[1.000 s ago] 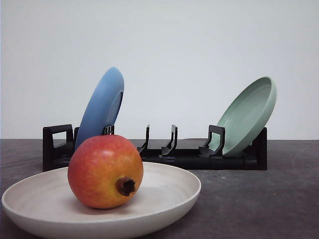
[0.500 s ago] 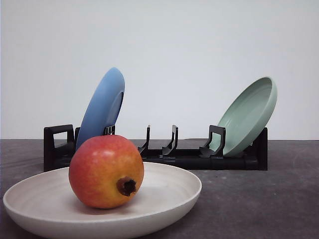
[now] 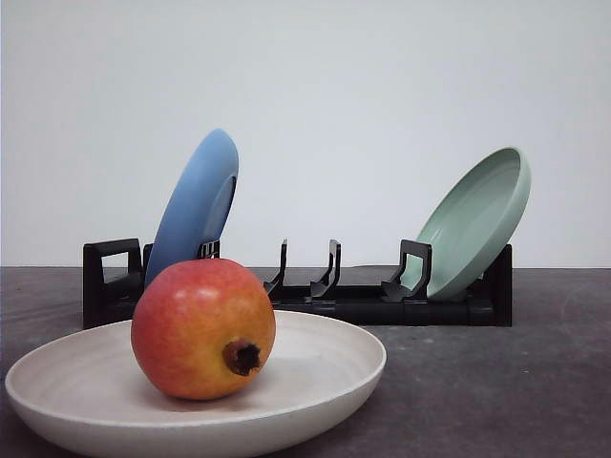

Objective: Place pomegranate in white plate

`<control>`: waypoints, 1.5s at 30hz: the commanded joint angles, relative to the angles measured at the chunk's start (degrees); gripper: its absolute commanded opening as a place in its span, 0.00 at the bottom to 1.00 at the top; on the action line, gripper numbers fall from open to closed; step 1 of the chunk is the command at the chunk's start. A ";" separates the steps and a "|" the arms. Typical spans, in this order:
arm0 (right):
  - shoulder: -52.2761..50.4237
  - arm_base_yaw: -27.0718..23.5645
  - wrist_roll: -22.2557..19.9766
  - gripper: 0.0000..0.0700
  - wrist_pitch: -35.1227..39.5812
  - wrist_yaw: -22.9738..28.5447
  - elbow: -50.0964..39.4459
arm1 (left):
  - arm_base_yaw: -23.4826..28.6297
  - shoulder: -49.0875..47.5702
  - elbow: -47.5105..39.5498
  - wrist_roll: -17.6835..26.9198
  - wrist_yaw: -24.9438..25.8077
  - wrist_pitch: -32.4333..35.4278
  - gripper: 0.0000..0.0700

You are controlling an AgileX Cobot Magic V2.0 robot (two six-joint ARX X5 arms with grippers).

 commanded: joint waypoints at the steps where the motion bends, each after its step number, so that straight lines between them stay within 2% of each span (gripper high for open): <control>1: 0.26 0.59 -0.46 0.00 0.40 0.10 0.46 | 2.57 -1.07 -2.58 4.18 7.73 2.58 0.00; 4: 0.26 0.59 -0.46 0.00 0.40 0.10 0.46 | 6.88 -2.76 -6.93 5.69 19.27 4.97 0.00; 6: 0.26 0.59 -0.46 0.00 0.41 0.10 0.46 | 8.79 -3.11 -9.02 6.60 24.85 6.02 0.00; 9: 0.26 0.59 -0.46 0.00 0.42 0.10 0.46 | 10.15 -3.11 -11.03 7.98 28.84 6.21 0.00; 16: 0.26 0.59 -0.46 0.00 0.39 0.08 0.46 | 10.21 -3.11 -14.00 8.25 30.75 6.82 0.00; 21: 0.26 0.59 -0.46 0.00 0.40 0.10 0.46 | 10.18 -3.11 -14.68 11.56 33.03 8.74 0.00; 45: 0.26 0.59 -0.46 0.00 0.41 0.10 0.46 | 10.18 -3.11 -15.29 12.21 32.89 10.36 0.00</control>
